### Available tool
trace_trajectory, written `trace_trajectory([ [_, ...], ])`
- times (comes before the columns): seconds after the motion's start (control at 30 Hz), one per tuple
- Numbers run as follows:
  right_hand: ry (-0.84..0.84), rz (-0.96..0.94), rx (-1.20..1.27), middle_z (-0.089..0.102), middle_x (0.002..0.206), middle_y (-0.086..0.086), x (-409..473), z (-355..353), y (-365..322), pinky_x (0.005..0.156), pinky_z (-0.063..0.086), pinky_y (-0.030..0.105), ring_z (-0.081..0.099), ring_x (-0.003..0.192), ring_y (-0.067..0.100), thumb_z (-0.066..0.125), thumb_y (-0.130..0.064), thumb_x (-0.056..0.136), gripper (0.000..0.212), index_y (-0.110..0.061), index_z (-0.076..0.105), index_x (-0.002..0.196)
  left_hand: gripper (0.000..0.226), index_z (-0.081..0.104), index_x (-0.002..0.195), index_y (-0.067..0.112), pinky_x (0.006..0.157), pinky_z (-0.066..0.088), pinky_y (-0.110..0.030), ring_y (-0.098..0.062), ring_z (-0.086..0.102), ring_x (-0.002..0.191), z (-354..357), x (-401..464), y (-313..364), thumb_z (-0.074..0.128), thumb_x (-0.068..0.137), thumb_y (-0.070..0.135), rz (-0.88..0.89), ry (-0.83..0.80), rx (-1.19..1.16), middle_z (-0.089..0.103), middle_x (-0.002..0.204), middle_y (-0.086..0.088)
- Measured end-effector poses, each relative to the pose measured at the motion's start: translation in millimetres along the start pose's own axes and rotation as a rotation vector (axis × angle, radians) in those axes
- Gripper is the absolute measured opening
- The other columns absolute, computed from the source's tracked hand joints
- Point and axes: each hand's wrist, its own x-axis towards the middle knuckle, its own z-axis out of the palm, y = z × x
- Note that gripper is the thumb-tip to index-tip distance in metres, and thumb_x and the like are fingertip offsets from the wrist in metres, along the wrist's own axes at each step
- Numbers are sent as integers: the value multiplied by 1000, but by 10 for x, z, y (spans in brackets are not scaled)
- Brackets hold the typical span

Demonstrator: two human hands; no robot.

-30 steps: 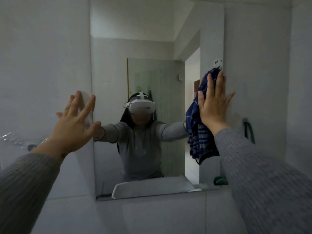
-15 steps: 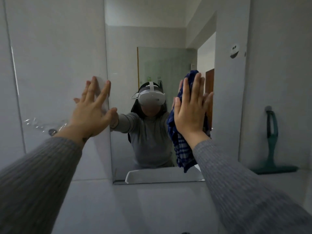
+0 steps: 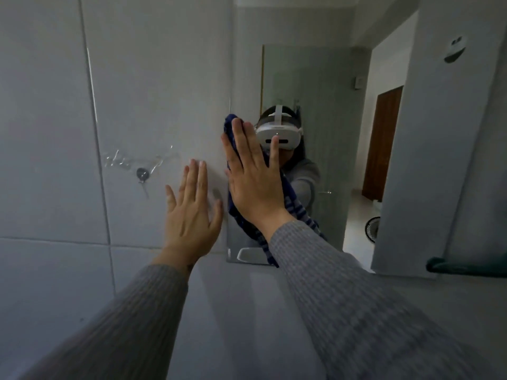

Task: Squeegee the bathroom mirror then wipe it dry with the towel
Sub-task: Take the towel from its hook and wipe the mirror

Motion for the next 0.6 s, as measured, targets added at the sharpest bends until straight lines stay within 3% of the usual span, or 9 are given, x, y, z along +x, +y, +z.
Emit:
trace_trajectory([
  [0.13, -25, -60, -46, 9, 161, 6, -219, 38, 47, 115, 5, 61, 7, 148, 23, 35, -33, 100, 60, -19, 11, 153, 70, -20, 144, 30, 116, -1, -55, -19, -14, 145, 31, -82, 14, 20, 93, 56, 33, -44, 21, -14, 158, -8],
  [0.27, -24, 0, -55, 12, 161, 7, -430, -31, 348, 114, 0, 60, 9, 148, 23, 31, -39, 100, 58, -22, 13, 153, 79, -23, 141, 42, 115, 0, -58, -28, -18, 143, 57, -66, 74, 28, 87, 70, 33, -109, 110, -21, 156, -15],
  [0.5, -40, 175, -107, 10, 160, 12, -808, -257, 1125, 112, -8, 58, 5, 148, 27, 28, -43, 101, 58, -23, 11, 153, 84, -10, 147, 40, 112, 9, -61, -33, -16, 143, 92, -60, 66, 39, 85, 67, 62, -95, 108, -19, 156, -20],
  [0.6, -42, 275, -119, 10, 160, 16, -973, -355, 1487, 110, -5, 63, 7, 147, 31, 24, -44, 101, 58, -20, 12, 152, 84, -8, 147, 39, 112, 11, -60, -34, -17, 143, 104, -62, 58, 40, 85, 67, 58, -103, 109, -21, 155, -20],
])
